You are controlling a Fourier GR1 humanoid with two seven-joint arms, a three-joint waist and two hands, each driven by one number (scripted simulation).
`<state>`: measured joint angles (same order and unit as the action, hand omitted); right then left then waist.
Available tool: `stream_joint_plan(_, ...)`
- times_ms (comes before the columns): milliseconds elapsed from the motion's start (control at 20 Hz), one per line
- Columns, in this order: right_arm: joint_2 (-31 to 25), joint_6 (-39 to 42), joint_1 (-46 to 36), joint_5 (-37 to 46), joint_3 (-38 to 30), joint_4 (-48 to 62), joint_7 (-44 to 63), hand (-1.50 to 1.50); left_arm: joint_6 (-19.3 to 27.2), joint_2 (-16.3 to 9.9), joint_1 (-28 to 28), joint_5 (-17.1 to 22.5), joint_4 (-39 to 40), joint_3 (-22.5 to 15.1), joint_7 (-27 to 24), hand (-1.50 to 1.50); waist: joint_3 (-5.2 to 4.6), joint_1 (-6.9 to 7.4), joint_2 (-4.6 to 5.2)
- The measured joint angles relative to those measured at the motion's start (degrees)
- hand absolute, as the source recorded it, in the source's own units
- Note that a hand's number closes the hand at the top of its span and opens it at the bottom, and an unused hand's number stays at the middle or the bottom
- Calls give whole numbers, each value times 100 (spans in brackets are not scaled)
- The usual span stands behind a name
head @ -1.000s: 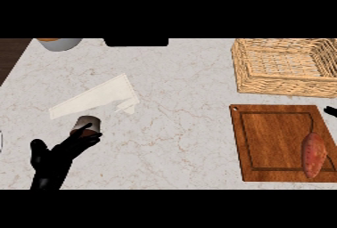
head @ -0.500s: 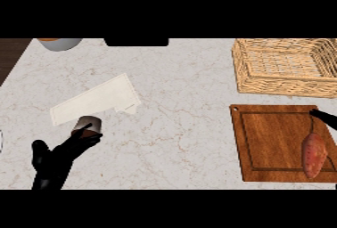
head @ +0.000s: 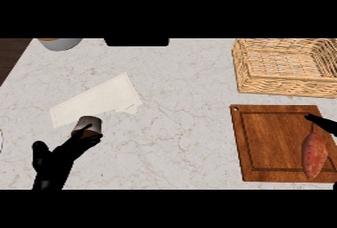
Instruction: Pick the sweet potato from the cutting board and place it in the basket
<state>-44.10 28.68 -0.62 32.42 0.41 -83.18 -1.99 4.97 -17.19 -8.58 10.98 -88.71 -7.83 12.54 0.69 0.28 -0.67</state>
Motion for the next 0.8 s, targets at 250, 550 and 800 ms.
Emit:
stream_joint_plan(250,254,-270,-110,277,109,341,-150,-150,-111,-31,39,49,23,95,79,0,0,-2,2)
stream_joint_plan(550,435,-408,-263,499,167,642,-255,150,-168,4,63,-15,111,144,-10,0,7,-7,-6)
stream_joint_plan(800,428,-705,-209,823,310,643,-583,150,-210,16,46,-21,130,204,-36,0,10,-26,-10)
